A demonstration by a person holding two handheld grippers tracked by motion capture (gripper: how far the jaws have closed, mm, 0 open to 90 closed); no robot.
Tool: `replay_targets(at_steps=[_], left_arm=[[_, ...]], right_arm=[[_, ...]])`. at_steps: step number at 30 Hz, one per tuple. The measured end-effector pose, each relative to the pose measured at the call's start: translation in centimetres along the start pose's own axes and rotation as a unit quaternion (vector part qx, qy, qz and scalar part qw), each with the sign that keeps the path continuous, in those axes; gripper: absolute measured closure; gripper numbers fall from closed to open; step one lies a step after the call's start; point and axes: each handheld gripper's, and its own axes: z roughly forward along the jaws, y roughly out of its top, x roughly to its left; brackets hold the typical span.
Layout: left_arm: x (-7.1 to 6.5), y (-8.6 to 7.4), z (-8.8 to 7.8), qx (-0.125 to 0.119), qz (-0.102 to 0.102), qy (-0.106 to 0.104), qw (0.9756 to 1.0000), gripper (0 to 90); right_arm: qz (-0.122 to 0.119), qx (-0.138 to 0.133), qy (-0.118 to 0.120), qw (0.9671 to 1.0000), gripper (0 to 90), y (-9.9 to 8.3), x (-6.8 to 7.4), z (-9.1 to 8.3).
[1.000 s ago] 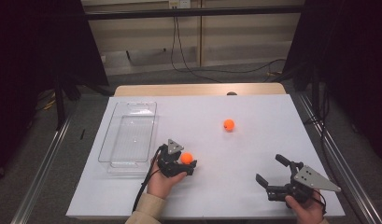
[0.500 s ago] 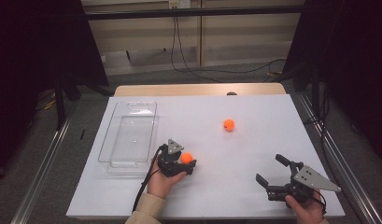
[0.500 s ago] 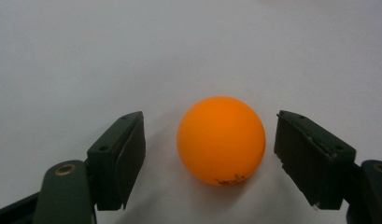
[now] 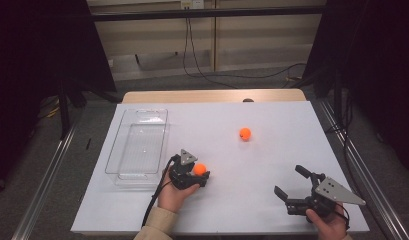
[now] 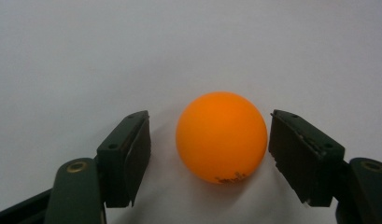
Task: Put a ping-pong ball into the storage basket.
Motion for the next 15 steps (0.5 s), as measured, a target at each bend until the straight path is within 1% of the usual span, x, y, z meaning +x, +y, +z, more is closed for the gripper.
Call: replay_targets(at_steps=[15], left_arm=[[-0.01,-0.04,0.04,0.000,-0.003,0.001,1.0000,32.3]], right_arm=[[-0.001,-0.001,0.001,1.0000,1.4,0.02,0.06,0.00]])
